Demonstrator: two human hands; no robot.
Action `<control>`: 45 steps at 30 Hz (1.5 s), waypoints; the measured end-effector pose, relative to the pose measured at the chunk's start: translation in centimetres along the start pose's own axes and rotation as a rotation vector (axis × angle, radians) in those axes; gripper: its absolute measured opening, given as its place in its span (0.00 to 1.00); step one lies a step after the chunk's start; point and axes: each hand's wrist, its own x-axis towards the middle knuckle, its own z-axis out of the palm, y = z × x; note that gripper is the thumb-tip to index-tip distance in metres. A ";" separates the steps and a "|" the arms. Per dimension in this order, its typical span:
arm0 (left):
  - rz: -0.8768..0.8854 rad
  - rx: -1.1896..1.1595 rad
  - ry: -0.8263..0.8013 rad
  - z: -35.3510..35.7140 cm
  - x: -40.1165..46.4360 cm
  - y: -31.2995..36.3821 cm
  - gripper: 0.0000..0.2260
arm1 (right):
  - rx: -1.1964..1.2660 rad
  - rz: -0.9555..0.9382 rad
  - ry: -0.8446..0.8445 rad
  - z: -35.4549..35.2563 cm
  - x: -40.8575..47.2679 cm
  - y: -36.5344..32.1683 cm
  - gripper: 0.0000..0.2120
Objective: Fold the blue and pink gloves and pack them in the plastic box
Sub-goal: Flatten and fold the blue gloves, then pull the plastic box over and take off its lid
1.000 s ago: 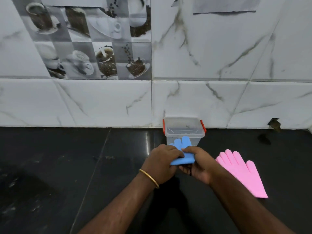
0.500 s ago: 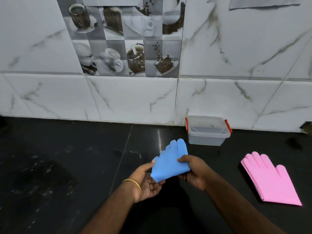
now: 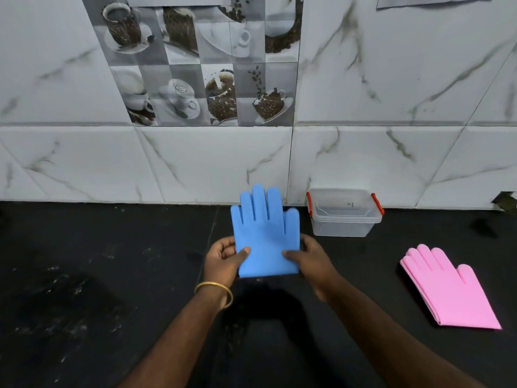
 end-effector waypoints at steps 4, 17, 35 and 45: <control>-0.182 0.280 0.050 -1.8 -0.4 -5.4 0.12 | -0.176 0.147 0.030 0.3 -1.2 7.4 0.17; -0.108 0.831 0.037 -2.2 0.4 -6.2 0.11 | -0.446 0.187 -0.114 -2.8 -0.5 8.7 0.19; 0.648 1.403 -0.121 20.4 3.5 -4.4 0.34 | -0.889 -0.487 0.455 -21.8 10.2 -0.8 0.28; 0.434 1.565 -0.165 26.6 11.9 -4.0 0.36 | -1.267 -0.361 0.227 -22.0 18.8 -0.6 0.34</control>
